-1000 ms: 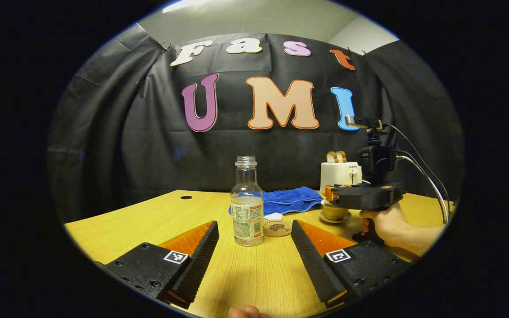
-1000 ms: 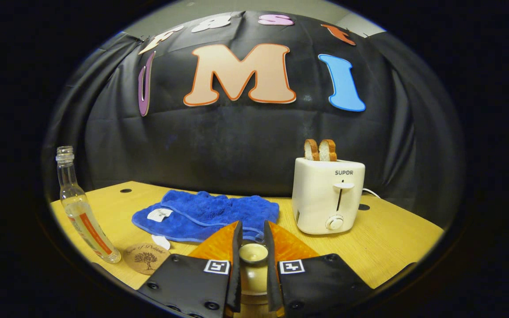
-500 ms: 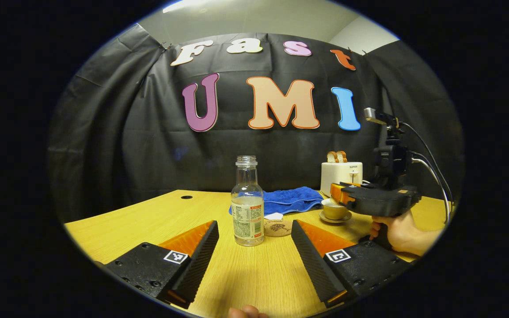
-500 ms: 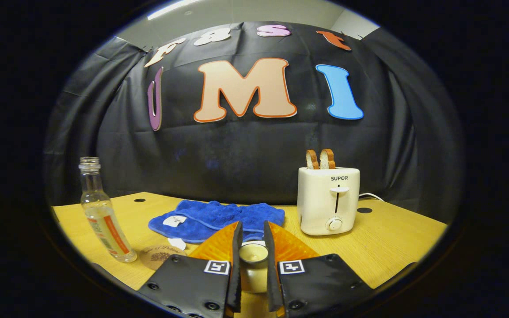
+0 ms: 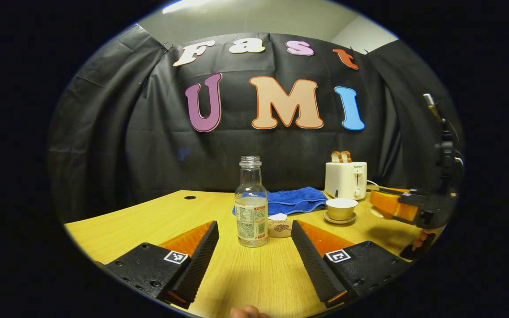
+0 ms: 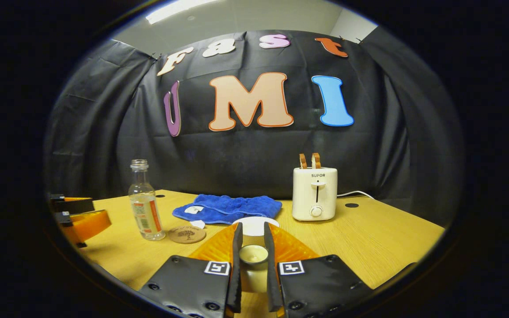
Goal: Open the teacup lid with one hand, grasp the water bottle and pour water into the teacup with the other hand; after pouring, place the water bottle on the coaster and then close the teacup lid.
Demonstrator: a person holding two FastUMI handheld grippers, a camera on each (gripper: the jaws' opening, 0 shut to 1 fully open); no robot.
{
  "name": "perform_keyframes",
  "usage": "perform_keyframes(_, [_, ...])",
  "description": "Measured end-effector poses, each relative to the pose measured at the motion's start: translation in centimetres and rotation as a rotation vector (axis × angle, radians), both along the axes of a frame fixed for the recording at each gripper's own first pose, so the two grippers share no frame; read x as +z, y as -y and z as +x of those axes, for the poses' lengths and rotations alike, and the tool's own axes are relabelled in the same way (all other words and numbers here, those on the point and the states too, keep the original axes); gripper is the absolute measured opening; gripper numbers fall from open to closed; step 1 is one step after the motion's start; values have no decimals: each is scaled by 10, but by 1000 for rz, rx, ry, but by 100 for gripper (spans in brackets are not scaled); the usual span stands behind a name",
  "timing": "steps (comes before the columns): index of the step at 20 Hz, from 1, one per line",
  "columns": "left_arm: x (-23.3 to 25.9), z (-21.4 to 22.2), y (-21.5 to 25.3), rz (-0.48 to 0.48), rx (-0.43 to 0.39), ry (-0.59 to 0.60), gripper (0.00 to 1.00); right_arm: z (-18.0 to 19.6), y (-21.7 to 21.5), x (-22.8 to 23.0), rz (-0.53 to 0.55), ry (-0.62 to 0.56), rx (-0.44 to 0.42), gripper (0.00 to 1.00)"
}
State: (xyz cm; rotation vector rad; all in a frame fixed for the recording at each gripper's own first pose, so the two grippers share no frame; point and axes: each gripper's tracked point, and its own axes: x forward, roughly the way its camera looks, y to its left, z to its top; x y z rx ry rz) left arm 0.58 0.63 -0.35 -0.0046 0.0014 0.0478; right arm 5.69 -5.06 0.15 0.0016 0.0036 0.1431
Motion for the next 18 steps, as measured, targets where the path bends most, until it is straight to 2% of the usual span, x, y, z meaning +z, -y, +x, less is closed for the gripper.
perform_keyframes(2, [-3, 7, -2, 0, 16, -3, 96, -13, 6, 1, 1, 0, -3, 26])
perform_keyframes(3, [-4, 15, -3, 1, 18, -2, 100, -18, 8, 0, 0, -2, -2, 26])
perform_keyframes(4, [-4, 23, -6, -2, 24, -6, 96, -21, 10, 1, 1, 0, -3, 26])
perform_keyframes(6, [-1, 46, -7, 1, 24, -8, 96, -25, 10, 1, 0, -2, 3, 26])
perform_keyframes(14, [-3, 103, -12, 7, 6, -4, 96, -26, 10, 1, 0, -1, 1, 27])
perform_keyframes(15, [-4, 110, -13, 8, 8, -4, 100, -26, 10, 0, 0, -1, 1, 26])
perform_keyframes(16, [-3, 116, -15, 8, 8, -4, 96, -25, 10, 1, 0, -2, 1, 27])
perform_keyframes(18, [-3, 130, -17, 4, 7, -2, 96, -26, 10, 1, 0, -1, 3, 27])
